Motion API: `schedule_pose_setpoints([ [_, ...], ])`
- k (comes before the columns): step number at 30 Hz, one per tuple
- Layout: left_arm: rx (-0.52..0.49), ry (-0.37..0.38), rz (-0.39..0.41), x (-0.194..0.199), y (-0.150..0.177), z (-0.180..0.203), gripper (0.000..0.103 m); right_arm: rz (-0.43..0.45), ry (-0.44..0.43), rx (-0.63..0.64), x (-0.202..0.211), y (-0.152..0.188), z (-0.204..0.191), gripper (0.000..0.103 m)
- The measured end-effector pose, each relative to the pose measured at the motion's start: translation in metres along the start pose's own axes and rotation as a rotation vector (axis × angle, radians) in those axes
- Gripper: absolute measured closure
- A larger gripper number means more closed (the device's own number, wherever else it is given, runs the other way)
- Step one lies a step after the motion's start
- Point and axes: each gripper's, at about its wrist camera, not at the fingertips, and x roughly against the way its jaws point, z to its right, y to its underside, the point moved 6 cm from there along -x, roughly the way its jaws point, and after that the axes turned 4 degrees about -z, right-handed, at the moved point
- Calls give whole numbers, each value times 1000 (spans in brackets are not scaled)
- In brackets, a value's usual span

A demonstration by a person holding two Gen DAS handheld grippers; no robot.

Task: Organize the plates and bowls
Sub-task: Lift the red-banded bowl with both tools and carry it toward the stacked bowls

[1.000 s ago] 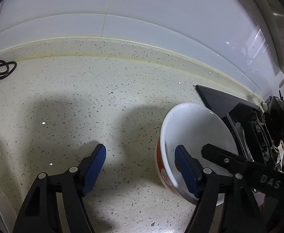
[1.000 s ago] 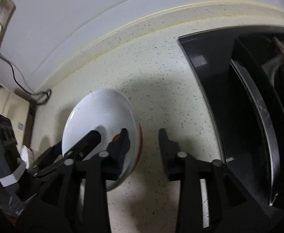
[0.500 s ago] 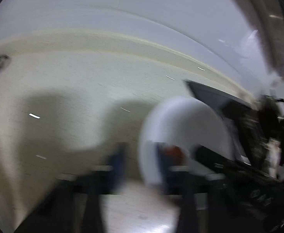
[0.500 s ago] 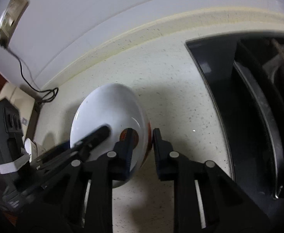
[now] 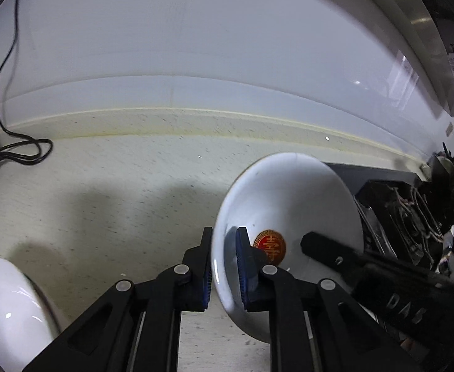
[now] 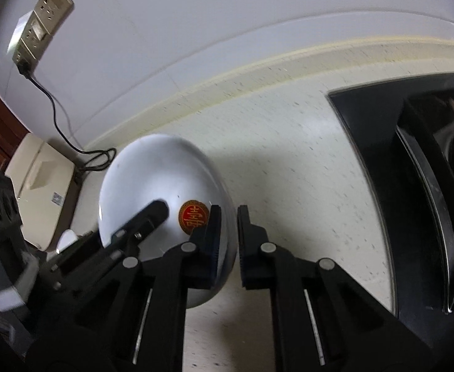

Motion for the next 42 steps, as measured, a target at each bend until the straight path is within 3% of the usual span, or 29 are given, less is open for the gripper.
schedule_pose_setpoints([
  [5,55,-26,19,6,-9,-21,88,6,-24,33,-9,-12,-22,90],
  [10,81,-101,91,23,-21,-39,88,1,-79,70,-15,-14,-48,90],
  [15,93,-110,134,35,-23,-44,88,38,-123,80,-7,-10,-60,90],
  [22,79,-150,153,59,-12,-44,88,53,-197,52,-5,-6,-57,89],
  [42,196,-230,150,100,9,-85,82,52,-328,141,1,26,-114,84],
])
